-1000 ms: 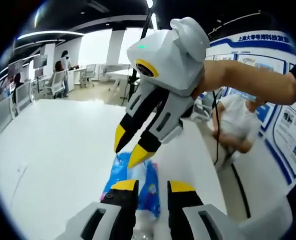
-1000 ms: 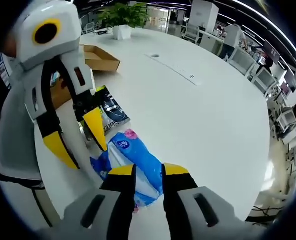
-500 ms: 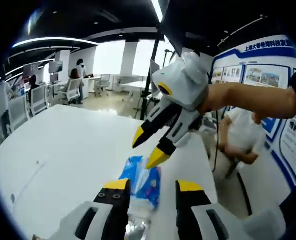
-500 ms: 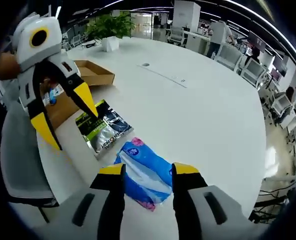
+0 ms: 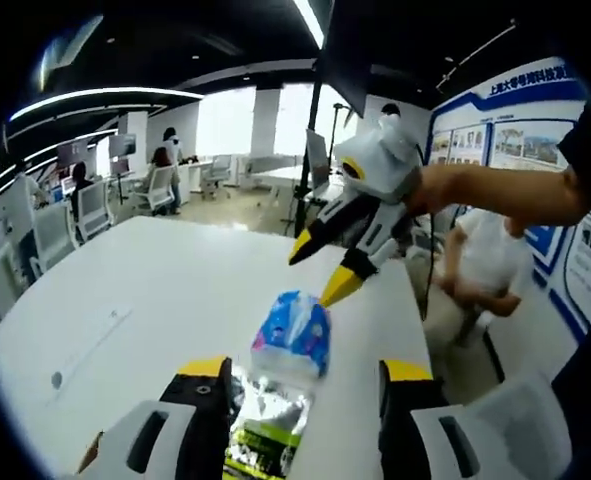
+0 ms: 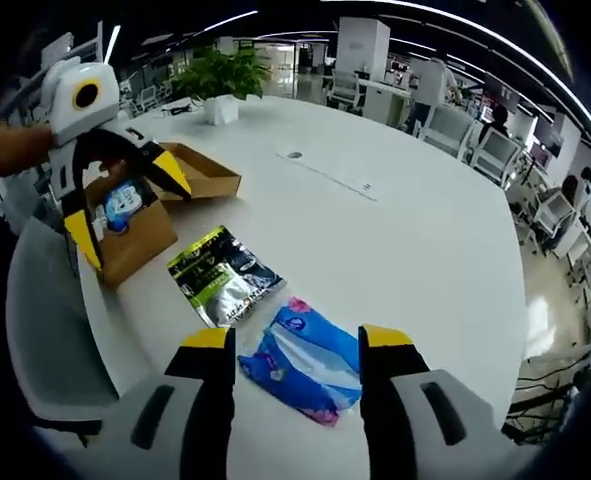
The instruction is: Operate the shoe box by opening the lid, removing the specified soft item, and placing it in the target area until the item is outside and the box remains undamaged.
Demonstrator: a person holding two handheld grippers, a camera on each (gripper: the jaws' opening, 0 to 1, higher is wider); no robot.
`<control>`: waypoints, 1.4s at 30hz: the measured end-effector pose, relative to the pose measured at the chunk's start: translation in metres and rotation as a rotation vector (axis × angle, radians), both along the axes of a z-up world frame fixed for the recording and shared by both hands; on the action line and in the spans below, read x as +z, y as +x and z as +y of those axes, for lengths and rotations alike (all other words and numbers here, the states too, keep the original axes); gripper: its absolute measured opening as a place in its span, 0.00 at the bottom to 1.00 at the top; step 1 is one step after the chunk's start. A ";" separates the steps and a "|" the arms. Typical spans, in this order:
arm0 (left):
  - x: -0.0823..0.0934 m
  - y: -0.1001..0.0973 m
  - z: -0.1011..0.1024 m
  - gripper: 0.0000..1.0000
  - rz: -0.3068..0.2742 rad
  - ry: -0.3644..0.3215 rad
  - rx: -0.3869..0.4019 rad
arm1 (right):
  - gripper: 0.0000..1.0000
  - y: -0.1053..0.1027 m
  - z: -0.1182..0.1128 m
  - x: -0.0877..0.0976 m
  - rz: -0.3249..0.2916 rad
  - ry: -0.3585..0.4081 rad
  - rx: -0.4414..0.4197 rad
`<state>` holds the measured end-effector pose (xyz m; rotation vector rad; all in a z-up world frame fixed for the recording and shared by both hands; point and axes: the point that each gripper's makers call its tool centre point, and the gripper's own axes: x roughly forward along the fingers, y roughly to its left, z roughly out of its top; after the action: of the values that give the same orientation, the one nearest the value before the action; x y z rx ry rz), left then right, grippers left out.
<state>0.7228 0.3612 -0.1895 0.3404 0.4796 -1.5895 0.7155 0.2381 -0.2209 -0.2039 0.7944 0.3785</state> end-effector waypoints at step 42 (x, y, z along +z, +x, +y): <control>0.045 0.016 0.173 1.00 -0.076 -0.094 0.272 | 0.49 -0.007 0.193 0.021 -0.013 0.085 0.211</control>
<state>0.7390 0.5337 -0.1444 0.2515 0.3748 -1.3248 0.7086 0.4311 -0.1996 -0.2112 0.7449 0.6087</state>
